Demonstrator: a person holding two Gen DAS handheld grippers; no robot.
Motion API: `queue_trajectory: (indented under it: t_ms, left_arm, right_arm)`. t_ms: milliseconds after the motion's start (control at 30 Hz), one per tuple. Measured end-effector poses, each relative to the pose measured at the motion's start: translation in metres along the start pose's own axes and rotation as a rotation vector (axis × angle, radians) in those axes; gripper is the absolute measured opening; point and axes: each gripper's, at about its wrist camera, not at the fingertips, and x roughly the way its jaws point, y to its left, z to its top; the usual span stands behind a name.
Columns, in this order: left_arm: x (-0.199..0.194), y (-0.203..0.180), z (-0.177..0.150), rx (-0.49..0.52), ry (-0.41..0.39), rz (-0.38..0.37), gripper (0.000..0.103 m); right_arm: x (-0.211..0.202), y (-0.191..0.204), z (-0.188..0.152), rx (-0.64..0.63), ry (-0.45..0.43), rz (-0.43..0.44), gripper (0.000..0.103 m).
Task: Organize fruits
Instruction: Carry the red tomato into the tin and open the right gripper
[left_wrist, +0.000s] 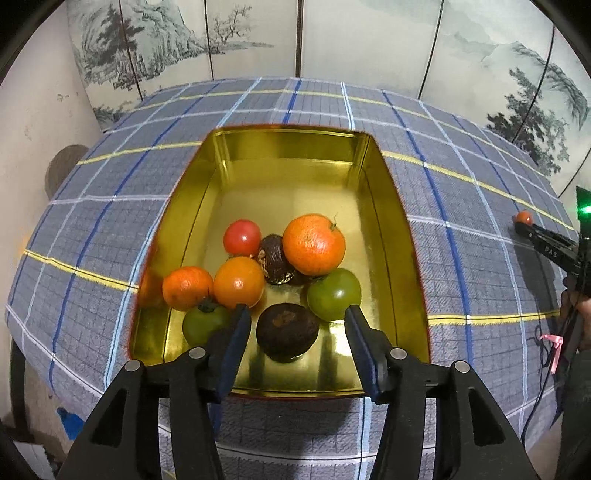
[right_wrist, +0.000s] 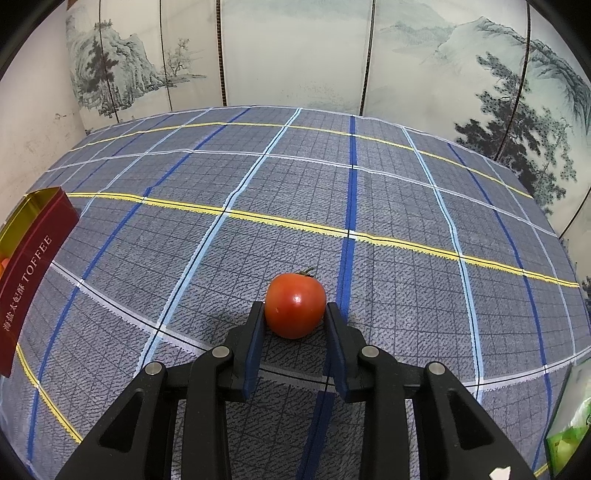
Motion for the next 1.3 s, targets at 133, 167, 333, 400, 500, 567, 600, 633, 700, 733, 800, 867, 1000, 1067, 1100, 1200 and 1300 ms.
queue_trajectory:
  t_ms: [133,167,333,400,500,567,600,633,700,733,800,867,1000,1067,1100,1200,1300]
  left_arm:
    - [-0.008,-0.002,0.000,0.015,-0.028,0.008,0.057]
    - [-0.009,-0.002,0.000,0.018,-0.030,0.011,0.058]
    - [-0.017,-0.002,0.001,0.018,-0.048,0.011,0.061]
    - [-0.018,-0.002,0.001,0.017,-0.052,0.011,0.062]
    - [-0.020,-0.003,0.000,0.018,-0.054,0.011,0.063]
    - [-0.021,-0.002,-0.001,0.016,-0.058,0.009,0.063]
    - [-0.022,-0.002,-0.002,0.014,-0.059,0.007,0.063]
    - [-0.023,-0.001,-0.002,0.011,-0.061,0.007,0.063]
    - [-0.023,0.001,-0.003,0.006,-0.064,0.008,0.063]
    - [-0.024,0.002,-0.004,0.002,-0.065,0.008,0.063]
    - [-0.025,0.004,-0.005,-0.007,-0.068,0.010,0.063]
    - [-0.026,0.007,-0.006,-0.015,-0.072,0.012,0.063]
    - [-0.030,0.014,-0.008,-0.033,-0.081,0.017,0.063]
    - [-0.031,0.018,-0.009,-0.043,-0.085,0.017,0.063]
    - [-0.032,0.020,-0.010,-0.046,-0.088,0.017,0.063]
    - [-0.035,0.024,-0.012,-0.046,-0.094,0.028,0.063]
    - [-0.038,0.028,-0.014,-0.054,-0.100,0.036,0.063]
  right_arm:
    - [-0.002,0.000,-0.002,0.007,-0.002,-0.004,0.029]
    - [-0.003,-0.001,-0.002,0.012,-0.001,-0.004,0.029]
    - [-0.012,0.002,-0.003,0.010,-0.012,-0.003,0.029]
    - [-0.019,0.005,-0.002,0.007,-0.022,0.003,0.029]
    - [-0.029,0.013,0.000,-0.003,-0.037,0.022,0.029]
    - [-0.036,0.020,0.002,-0.004,-0.048,0.046,0.029]
    - [-0.040,0.024,0.003,-0.007,-0.052,0.056,0.029]
    - [-0.043,0.028,0.004,-0.013,-0.056,0.062,0.029]
    - [-0.050,0.039,0.006,-0.030,-0.068,0.080,0.029]
    - [-0.053,0.044,0.006,-0.039,-0.072,0.091,0.029]
    - [-0.060,0.056,0.008,-0.052,-0.079,0.119,0.029]
    - [-0.066,0.067,0.010,-0.065,-0.087,0.144,0.029]
    - [-0.078,0.088,0.012,-0.096,-0.100,0.183,0.029]
    - [-0.084,0.100,0.013,-0.117,-0.106,0.201,0.029]
    - [-0.086,0.105,0.013,-0.126,-0.107,0.208,0.029]
    - [-0.091,0.122,0.014,-0.157,-0.111,0.234,0.029]
    - [-0.095,0.139,0.013,-0.185,-0.109,0.262,0.029]
